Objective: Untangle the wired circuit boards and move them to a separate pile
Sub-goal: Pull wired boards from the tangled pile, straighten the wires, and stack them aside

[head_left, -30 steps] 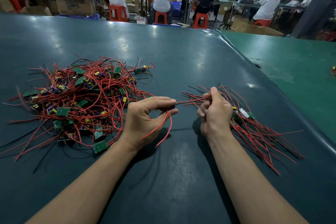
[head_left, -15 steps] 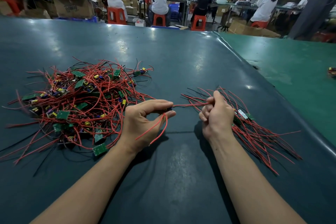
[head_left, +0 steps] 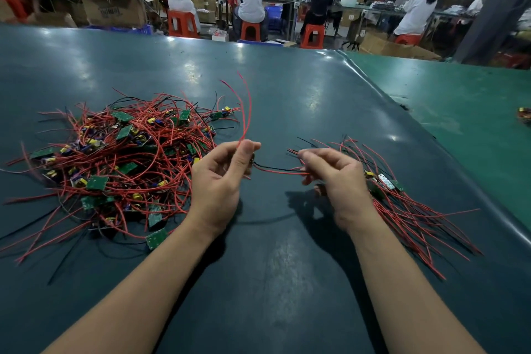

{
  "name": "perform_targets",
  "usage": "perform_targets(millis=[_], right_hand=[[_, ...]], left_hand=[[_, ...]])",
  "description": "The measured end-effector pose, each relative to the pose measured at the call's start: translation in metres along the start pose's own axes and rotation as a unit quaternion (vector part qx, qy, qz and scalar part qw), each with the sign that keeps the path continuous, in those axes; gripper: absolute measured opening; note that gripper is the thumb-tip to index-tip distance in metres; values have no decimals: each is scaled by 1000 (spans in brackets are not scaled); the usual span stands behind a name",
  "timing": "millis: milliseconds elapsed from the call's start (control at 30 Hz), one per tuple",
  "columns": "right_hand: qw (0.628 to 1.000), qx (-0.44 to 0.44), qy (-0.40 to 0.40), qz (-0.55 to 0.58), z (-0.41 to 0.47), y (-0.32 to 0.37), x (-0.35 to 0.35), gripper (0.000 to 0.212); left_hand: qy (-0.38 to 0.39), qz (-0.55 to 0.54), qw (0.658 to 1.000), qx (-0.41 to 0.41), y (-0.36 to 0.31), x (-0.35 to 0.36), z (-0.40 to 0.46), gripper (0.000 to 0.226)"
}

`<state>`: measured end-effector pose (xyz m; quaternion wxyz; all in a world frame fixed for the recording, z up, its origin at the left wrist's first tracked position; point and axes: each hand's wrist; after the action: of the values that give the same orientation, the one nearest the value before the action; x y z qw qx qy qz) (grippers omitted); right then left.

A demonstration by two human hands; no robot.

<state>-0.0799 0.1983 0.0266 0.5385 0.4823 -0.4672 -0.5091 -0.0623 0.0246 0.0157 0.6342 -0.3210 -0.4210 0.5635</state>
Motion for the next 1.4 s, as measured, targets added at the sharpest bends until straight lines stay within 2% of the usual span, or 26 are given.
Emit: perform_targets(millis=[100, 200, 267, 333, 433, 667, 867, 967, 1067, 1233, 1400], right_hand=[[991, 36, 118, -51, -9, -1, 7, 4], [984, 21, 156, -86, -12, 1, 9, 13], [987, 19, 160, -26, -12, 5, 8, 23], [986, 22, 163, 39, -13, 6, 8, 30], [989, 32, 132, 61, -15, 1, 17, 23], [992, 34, 63, 107, -3, -9, 19, 30], [972, 48, 171, 153, -3, -11, 21, 24], [981, 39, 135, 134, -1, -11, 24, 19], [986, 8, 57, 155, 4, -9, 21, 18], [974, -11, -44, 223, 12, -5, 9, 21], [961, 28, -68, 265, 14, -7, 10, 41]], left_hand=[[22, -168, 981, -94, -5, 2, 2, 24], [77, -228, 956, -167, -8, 2, 2, 29], [128, -207, 949, -200, -8, 3, 0, 31], [190, -141, 946, -220, -7, 4, -5, 31], [245, -90, 935, -238, -7, 6, -9, 32], [267, -116, 917, -272, -9, 7, -8, 33], [216, -131, 926, -281, -11, 7, -7, 28], [217, -108, 932, -271, -11, 8, -7, 33], [234, -79, 932, -266, -11, 7, -9, 37], [278, -59, 923, -259, -12, 5, -11, 27], [316, -35, 910, -267, -16, 2, -14, 27]])
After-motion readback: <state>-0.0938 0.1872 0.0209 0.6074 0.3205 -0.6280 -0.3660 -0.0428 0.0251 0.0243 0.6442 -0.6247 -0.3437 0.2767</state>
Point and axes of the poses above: each hand's wrist, its own z-axis towards the middle knuckle, its own x-axis out of the palm, y = z × x, and after that the axes turned 10 degrees about y, right-handed
